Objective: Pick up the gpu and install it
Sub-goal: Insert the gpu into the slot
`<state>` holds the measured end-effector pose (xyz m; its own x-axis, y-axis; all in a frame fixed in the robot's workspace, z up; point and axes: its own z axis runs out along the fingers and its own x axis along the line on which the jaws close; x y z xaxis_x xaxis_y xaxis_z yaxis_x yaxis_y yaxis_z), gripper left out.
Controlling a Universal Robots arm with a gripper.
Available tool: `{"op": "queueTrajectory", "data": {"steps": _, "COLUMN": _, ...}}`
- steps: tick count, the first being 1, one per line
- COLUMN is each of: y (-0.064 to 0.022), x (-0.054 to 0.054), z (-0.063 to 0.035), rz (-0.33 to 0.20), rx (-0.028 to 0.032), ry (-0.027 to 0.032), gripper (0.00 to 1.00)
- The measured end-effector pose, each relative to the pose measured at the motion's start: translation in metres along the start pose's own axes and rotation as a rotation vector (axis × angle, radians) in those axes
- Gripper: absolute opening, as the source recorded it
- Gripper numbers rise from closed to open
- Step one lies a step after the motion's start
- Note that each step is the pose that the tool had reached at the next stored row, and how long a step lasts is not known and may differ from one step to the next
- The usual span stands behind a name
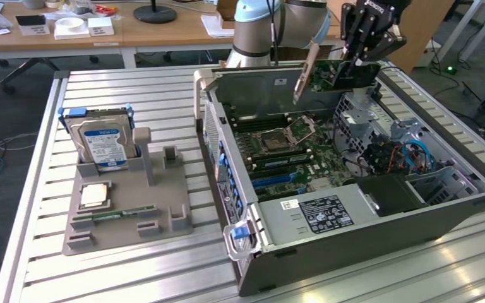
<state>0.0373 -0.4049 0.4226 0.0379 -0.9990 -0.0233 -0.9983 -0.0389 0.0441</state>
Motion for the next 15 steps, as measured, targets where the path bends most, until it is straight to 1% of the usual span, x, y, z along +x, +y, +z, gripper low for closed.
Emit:
{"op": "queueTrajectory", "data": {"steps": 1, "y": 0.0, "x": 0.0, "z": 0.0003, "rz": -0.002, "rx": 0.0002, "ry": 0.0, "gripper": 0.26}}
{"op": "queueTrajectory", "data": {"steps": 2, "y": 0.002, "x": -0.001, "z": 0.0044, "rz": -0.003, "rx": 0.0164, "ry": 0.0006, "gripper": 0.26}}
{"op": "queueTrajectory", "data": {"steps": 6, "y": 0.0055, "x": -0.001, "z": 0.0081, "rz": -0.003, "rx": 0.0412, "ry": 0.0016, "gripper": 0.26}}
{"op": "queueTrajectory", "data": {"steps": 7, "y": 0.0058, "x": -0.001, "z": 0.0085, "rz": -0.003, "rx": 0.0421, "ry": 0.0018, "gripper": 0.26}}
{"op": "queueTrajectory", "data": {"steps": 11, "y": 0.0093, "x": -0.001, "z": 0.0097, "rz": 0.0, "rx": 0.0424, "ry": 0.0018, "gripper": 0.26}}
{"op": "queueTrajectory", "data": {"steps": 15, "y": 0.0122, "x": -0.001, "z": 0.0107, "rz": 0.015, "rx": 0.0425, "ry": 0.0019, "gripper": 0.26}}
